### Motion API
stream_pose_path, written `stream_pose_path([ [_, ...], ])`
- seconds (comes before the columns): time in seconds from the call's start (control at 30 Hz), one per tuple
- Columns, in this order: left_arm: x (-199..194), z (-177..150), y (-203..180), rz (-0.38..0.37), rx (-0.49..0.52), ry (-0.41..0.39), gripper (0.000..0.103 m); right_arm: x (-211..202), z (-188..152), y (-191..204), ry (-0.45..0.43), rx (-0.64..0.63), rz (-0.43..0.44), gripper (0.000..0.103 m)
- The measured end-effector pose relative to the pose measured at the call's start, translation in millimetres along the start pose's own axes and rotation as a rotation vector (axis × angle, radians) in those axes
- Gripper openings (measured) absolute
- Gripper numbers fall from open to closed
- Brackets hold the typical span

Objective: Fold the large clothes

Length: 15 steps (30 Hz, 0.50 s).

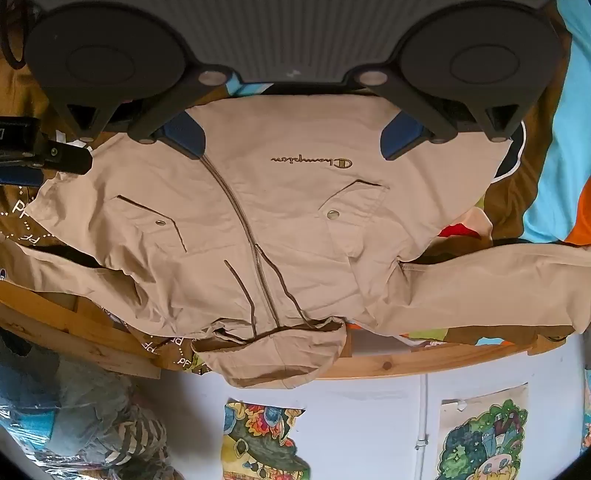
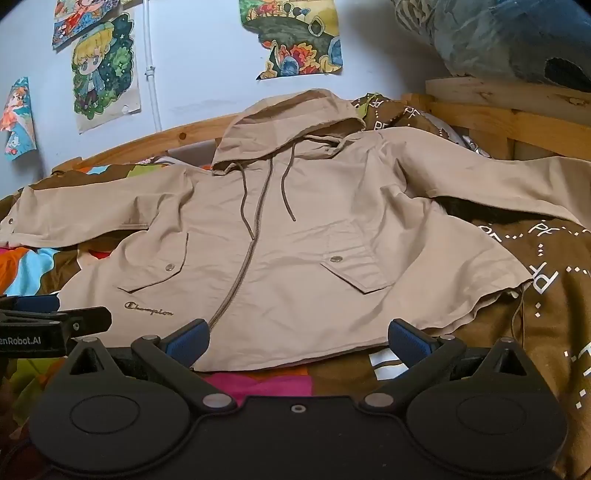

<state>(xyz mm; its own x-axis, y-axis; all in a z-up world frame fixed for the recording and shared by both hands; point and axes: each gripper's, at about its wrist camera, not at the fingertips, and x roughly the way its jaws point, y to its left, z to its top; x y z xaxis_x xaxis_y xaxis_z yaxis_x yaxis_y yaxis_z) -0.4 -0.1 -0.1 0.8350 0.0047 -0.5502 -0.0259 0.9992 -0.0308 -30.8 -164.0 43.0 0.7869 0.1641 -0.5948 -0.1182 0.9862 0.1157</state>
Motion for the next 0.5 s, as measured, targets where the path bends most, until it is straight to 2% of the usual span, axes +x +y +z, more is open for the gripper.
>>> stream_pose_path([
  [0.5,-2.2,0.0,-0.8,0.001,0.0,0.008,0.102,-0.4,-1.3,-1.5,0.014,0.001,0.007,0.102],
])
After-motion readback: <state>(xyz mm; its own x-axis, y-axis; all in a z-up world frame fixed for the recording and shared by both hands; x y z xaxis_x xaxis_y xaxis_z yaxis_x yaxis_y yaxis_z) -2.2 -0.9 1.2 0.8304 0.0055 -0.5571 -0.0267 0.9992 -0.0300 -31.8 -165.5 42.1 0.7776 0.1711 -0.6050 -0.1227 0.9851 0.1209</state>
